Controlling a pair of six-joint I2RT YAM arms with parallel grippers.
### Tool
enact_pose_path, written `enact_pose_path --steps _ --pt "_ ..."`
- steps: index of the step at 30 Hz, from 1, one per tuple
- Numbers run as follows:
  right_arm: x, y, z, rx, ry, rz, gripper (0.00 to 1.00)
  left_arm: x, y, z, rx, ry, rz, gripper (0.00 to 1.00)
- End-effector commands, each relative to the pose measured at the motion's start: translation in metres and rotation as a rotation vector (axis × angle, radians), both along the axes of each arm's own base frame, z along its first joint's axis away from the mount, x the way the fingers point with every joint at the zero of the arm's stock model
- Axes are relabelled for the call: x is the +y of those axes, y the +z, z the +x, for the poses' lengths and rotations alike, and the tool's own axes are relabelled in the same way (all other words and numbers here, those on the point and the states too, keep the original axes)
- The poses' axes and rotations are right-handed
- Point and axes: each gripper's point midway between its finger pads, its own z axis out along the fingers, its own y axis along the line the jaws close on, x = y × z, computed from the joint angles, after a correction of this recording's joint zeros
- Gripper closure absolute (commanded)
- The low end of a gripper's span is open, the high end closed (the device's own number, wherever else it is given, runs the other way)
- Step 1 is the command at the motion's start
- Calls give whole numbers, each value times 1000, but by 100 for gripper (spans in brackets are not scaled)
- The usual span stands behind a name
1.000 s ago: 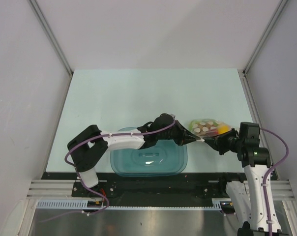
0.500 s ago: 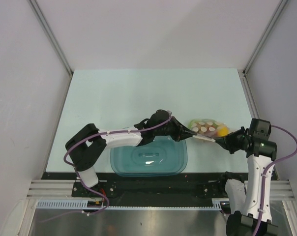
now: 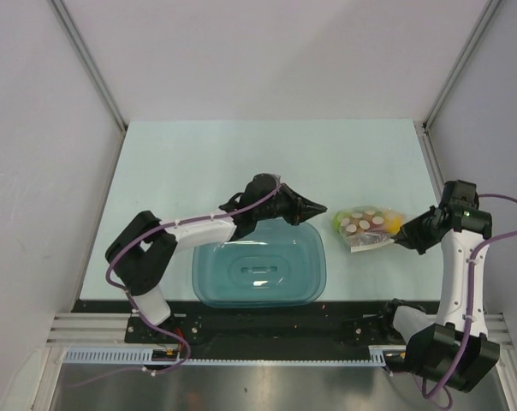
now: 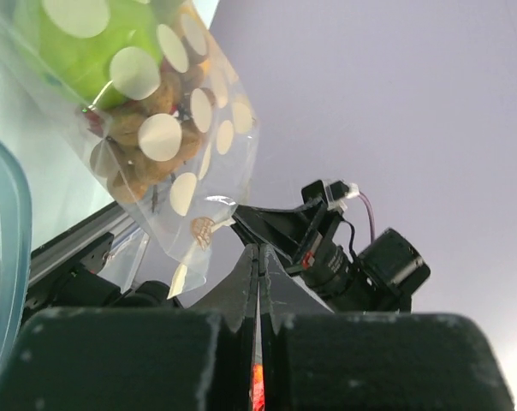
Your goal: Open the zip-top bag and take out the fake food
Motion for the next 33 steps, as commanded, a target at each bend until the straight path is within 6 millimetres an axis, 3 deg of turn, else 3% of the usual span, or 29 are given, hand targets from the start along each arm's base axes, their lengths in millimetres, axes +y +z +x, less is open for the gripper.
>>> enact_pose_path --steps 1,2,4,5,8,13,16,17,22,24,26,27,30,33 --pt "3 17 8 -33 3 29 100 -11 27 6 -108 -77 -66 100" --pt "10 19 10 -43 11 72 100 -18 33 0 -133 -148 -62 99" --pt "16 22 10 -51 -4 115 100 -29 28 -12 -135 -215 -54 77" --pt "22 25 11 -63 3 145 100 -31 28 -19 -140 -242 -57 60" --pt "30 31 14 -82 -2 202 100 -36 19 -43 -139 -297 -35 40" --pt "32 38 18 -103 -1 223 100 -37 15 -72 -138 -358 -29 31" --pt "34 40 18 -115 5 227 100 -36 8 -80 -109 -371 8 21" --pt "34 39 18 -112 0 233 100 -38 7 -81 -98 -370 12 10" --pt "36 41 17 -124 7 237 100 -37 9 -73 -60 -318 -5 10" --pt "37 39 17 -122 3 245 100 -46 3 -68 -54 -326 0 9" --pt "39 36 16 -122 4 258 100 -60 13 -68 -57 -352 -35 11" --pt "40 36 17 -125 6 261 100 -66 6 -67 -42 -355 -35 11" --pt "39 35 17 -122 7 261 100 -74 10 -65 -33 -346 -73 14" --pt "39 33 18 -117 8 263 100 -78 9 -61 -20 -325 -110 26"
